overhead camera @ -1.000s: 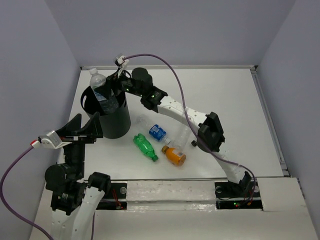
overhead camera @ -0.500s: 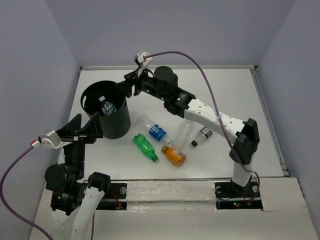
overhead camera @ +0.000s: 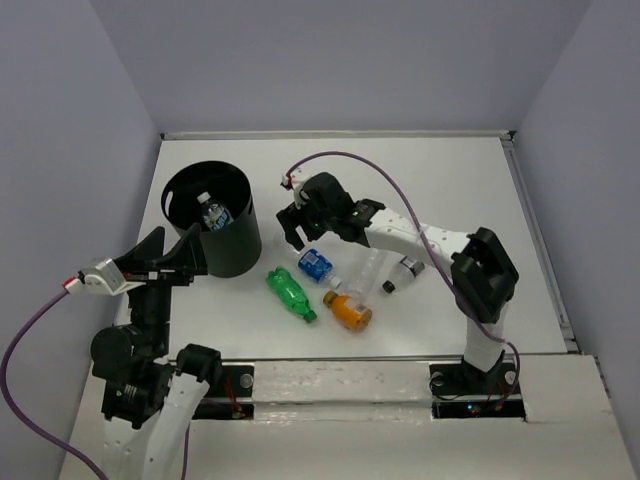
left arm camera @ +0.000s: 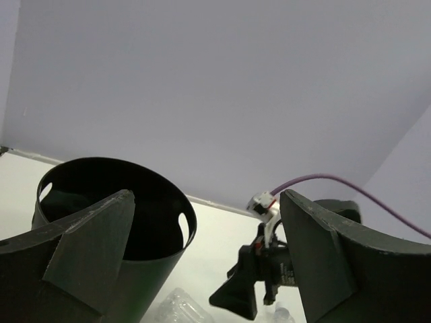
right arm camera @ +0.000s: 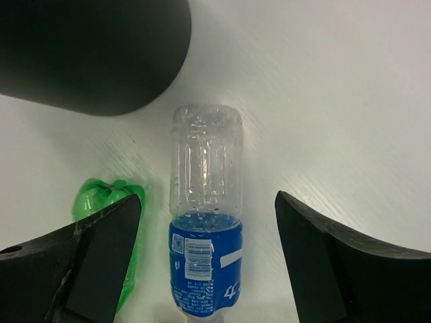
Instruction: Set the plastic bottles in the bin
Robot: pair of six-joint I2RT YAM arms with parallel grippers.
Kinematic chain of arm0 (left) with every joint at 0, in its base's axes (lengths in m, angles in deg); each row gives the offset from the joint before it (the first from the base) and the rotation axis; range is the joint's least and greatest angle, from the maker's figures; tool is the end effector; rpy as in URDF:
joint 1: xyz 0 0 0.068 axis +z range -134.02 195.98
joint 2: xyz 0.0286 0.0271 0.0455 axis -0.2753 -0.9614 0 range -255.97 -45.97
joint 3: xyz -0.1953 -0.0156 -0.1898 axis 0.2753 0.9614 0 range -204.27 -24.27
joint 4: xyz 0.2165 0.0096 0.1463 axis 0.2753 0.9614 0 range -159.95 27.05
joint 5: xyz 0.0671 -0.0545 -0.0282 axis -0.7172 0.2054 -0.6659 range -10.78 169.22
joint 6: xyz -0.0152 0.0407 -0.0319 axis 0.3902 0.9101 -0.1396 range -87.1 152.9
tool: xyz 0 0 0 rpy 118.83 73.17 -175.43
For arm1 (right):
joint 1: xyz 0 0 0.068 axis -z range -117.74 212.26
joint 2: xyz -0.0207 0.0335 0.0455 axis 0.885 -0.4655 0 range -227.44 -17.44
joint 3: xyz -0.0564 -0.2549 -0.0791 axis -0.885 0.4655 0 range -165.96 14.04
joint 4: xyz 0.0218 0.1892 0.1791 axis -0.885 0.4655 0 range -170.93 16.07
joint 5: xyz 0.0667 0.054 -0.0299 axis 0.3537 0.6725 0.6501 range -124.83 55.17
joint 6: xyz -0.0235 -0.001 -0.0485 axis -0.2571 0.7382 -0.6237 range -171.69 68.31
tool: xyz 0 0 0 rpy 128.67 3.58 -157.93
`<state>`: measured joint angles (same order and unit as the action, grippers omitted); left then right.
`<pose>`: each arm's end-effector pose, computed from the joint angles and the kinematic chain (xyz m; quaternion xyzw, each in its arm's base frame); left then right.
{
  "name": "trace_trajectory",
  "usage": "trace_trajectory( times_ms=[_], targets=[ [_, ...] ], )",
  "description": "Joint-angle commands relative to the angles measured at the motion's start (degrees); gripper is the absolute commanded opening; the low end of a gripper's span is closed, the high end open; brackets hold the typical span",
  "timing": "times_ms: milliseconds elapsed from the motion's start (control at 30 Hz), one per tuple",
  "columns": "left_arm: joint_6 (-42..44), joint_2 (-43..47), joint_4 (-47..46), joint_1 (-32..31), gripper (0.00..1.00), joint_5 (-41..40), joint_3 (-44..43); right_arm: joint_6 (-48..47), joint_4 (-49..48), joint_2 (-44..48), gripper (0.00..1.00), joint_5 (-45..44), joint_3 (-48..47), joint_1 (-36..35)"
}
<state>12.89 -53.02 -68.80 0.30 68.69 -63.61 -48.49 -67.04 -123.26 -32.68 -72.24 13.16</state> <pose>0.0272 -0.0008 0.3838 -0.0983 0.4859 -0.2229 0.8394 0.2833 0.3292 0.2817 -0.3515 0.8073 0.2237 0.4180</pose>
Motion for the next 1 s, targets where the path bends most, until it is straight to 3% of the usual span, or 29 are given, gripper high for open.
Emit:
trace_trajectory(
  times_ms=[0,500,900,967],
  targets=[
    [0.41,-1.30,-2.38,-0.14,0.99,0.77,0.13,-2.59,4.47,-5.77,0.85,3.64,-7.04,1.38],
    [0.59,-2.97,-2.55,-0.14,0.99,3.32,0.13,-4.87,9.66,-19.77,0.86,6.55,-17.69,1.90],
    [0.59,-2.88,-2.47,-0.14,0.99,3.23,0.04,-4.61,10.63,-24.34,0.79,5.76,-22.35,4.80],
    [0.59,-2.88,-2.55,-0.14,0.99,3.32,0.04,-4.61,10.63,-25.13,0.73,4.62,-23.05,4.80]
  ],
)
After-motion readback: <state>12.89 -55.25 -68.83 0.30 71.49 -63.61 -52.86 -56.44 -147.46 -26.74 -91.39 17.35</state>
